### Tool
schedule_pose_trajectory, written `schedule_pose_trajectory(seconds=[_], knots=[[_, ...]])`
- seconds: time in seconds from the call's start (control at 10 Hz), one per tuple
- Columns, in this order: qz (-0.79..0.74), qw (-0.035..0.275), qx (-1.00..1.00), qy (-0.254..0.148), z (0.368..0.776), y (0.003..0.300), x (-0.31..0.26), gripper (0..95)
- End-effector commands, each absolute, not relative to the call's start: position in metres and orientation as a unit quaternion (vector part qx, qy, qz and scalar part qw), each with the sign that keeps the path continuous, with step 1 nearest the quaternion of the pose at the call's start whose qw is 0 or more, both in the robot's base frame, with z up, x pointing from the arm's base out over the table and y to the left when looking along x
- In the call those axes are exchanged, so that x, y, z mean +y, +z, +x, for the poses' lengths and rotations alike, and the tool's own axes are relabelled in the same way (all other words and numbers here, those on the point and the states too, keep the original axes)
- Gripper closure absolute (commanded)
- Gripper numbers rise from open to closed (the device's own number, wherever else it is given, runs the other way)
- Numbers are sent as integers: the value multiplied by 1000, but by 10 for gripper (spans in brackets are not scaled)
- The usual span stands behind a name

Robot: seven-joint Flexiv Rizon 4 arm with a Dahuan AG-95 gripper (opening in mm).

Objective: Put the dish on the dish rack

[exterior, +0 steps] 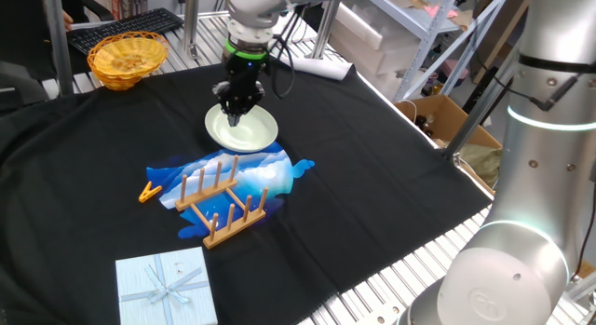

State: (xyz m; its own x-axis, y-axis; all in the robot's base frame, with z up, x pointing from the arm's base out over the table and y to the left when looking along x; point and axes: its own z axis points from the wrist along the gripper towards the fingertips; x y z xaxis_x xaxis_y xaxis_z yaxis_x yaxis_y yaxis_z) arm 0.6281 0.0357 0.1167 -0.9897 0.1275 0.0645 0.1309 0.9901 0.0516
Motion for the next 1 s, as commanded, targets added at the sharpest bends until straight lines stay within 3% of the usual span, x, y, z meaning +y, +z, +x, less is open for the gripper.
schedule_pose_trajectory(seconds=[0.1, 1.0], knots=[[-66, 19, -997, -21, 628, 116, 34, 950], [-62, 15, -998, -15, 635, 109, 32, 950]])
